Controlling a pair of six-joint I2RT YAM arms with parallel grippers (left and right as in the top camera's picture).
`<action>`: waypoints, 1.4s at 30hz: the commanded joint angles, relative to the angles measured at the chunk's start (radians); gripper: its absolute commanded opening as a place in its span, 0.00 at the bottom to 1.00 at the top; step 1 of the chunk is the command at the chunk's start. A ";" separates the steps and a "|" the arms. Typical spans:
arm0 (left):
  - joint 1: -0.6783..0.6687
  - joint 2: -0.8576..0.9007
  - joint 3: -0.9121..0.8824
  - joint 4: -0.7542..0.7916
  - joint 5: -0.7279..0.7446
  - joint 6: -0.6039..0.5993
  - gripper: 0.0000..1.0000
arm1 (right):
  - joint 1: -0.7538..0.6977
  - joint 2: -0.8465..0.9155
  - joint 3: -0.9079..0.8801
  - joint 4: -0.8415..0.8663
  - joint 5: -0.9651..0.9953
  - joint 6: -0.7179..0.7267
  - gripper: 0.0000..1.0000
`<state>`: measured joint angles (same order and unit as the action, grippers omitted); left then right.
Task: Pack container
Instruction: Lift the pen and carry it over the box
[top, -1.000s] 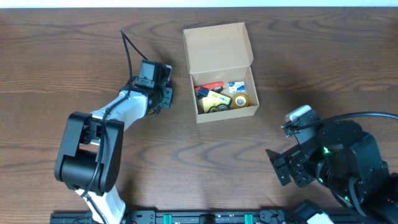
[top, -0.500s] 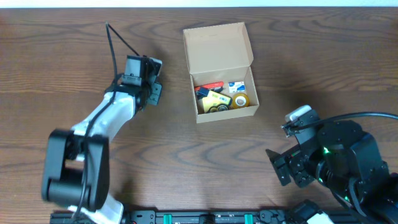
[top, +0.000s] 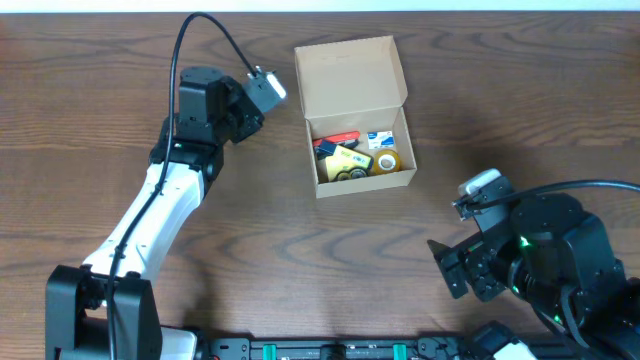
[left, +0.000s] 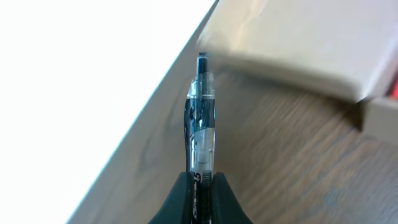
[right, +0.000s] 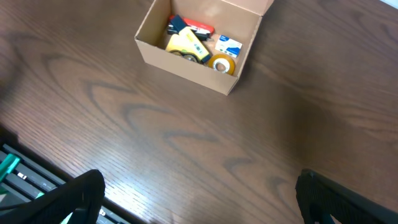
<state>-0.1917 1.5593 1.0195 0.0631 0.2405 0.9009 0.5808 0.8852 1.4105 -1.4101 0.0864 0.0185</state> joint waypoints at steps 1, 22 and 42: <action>-0.010 -0.019 0.013 0.027 0.211 0.091 0.06 | -0.017 -0.002 0.000 0.000 0.011 0.014 0.99; -0.396 -0.018 0.084 -0.121 0.069 0.195 0.05 | -0.017 -0.002 0.000 0.000 0.011 0.014 0.99; -0.486 0.074 0.084 -0.138 0.041 -0.147 0.06 | -0.017 -0.002 0.000 0.000 0.011 0.014 0.99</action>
<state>-0.6724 1.6062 1.0813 -0.0772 0.2832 0.8062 0.5808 0.8856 1.4105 -1.4101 0.0860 0.0185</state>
